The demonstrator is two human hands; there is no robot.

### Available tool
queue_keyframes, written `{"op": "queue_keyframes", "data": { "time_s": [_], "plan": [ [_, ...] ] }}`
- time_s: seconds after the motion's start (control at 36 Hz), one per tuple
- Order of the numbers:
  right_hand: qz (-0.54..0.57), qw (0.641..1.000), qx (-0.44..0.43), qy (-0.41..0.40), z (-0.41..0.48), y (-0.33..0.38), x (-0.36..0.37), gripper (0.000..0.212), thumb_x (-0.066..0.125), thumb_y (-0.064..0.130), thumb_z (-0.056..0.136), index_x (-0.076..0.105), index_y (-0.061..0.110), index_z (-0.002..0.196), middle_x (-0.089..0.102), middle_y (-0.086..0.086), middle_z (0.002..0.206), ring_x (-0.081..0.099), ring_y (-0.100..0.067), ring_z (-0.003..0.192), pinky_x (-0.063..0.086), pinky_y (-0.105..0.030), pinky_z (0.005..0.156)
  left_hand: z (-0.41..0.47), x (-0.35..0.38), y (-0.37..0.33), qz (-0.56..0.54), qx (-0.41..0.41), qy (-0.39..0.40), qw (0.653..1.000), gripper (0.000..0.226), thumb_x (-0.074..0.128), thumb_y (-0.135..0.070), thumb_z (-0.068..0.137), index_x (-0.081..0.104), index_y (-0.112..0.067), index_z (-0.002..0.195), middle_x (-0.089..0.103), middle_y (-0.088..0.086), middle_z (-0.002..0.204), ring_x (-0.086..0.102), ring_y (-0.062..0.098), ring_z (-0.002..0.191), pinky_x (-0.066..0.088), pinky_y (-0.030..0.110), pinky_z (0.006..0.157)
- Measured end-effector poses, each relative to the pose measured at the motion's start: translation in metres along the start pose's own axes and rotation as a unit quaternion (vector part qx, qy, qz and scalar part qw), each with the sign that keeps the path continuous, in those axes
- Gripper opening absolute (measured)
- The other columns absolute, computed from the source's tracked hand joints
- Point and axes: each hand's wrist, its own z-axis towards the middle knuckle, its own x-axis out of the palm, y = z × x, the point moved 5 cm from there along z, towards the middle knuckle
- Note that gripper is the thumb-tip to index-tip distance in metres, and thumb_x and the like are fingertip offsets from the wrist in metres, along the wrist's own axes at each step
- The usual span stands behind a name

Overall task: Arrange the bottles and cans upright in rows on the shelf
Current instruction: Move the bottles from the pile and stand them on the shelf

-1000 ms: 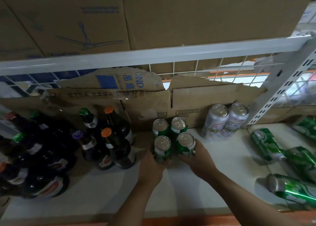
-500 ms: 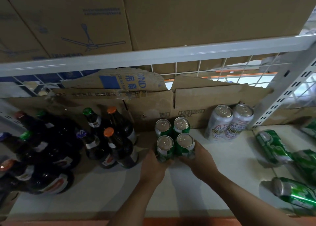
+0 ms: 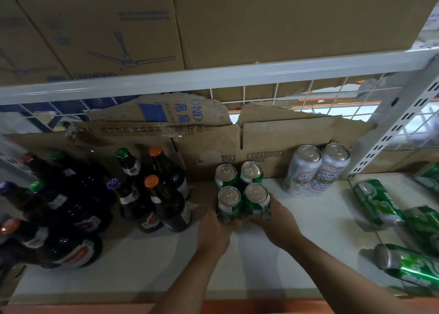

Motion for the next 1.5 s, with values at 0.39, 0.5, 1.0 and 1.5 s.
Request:
{"op": "queue_keyframes", "data": {
  "time_s": [0.39, 0.5, 1.0, 1.5],
  "plan": [
    [0.02, 0.998, 0.008, -0.054, -0.038, 0.006, -0.038, 0.12, 0.09, 0.063, 0.057, 0.029, 0.031, 0.155, 0.048, 0.003, 0.153, 0.048, -0.02, 0.136, 0.046, -0.042, 0.109, -0.02, -0.042, -0.043, -0.069, 0.057, -0.026, 0.996, 0.055, 0.084, -0.042, 0.077, 0.057, -0.035, 0.125, 0.064, -0.014, 0.122, 0.061, 0.008, 0.115, 0.052, 0.043, 0.101],
    [0.043, 0.996, 0.0, -0.078, -0.066, 0.014, -0.068, 0.091, 0.087, 0.051, 0.072, 0.038, 0.036, 0.147, 0.051, 0.012, 0.144, 0.046, -0.008, 0.124, 0.04, -0.029, 0.099, -0.029, -0.056, -0.073, -0.054, 0.087, 0.008, 0.995, 0.047, 0.085, -0.026, 0.079, 0.058, -0.044, 0.113, 0.065, -0.017, 0.114, 0.062, -0.002, 0.106, 0.054, 0.044, 0.099],
    [0.153, 0.95, -0.066, -0.263, -0.251, -0.099, -0.296, 0.057, 0.081, 0.055, 0.075, 0.058, 0.052, 0.127, 0.063, 0.029, 0.129, 0.055, 0.009, 0.124, 0.046, -0.032, 0.106, -0.175, 0.143, -0.252, 0.02, 0.214, 0.202, 0.955, 0.033, 0.076, -0.027, 0.089, 0.063, -0.042, 0.114, 0.067, -0.025, 0.113, 0.058, -0.015, 0.106, 0.045, 0.017, 0.096],
    [0.115, 0.938, 0.003, -0.327, -0.309, -0.249, -0.446, 0.068, 0.069, 0.066, 0.074, 0.049, 0.051, 0.138, 0.052, 0.027, 0.14, 0.048, 0.007, 0.129, 0.04, -0.03, 0.108, -0.215, 0.337, -0.348, 0.052, 0.264, 0.267, 0.925, 0.04, 0.074, -0.033, 0.09, 0.056, -0.05, 0.121, 0.056, -0.047, 0.113, 0.051, -0.023, 0.109, 0.041, 0.02, 0.099]
  ]
}}
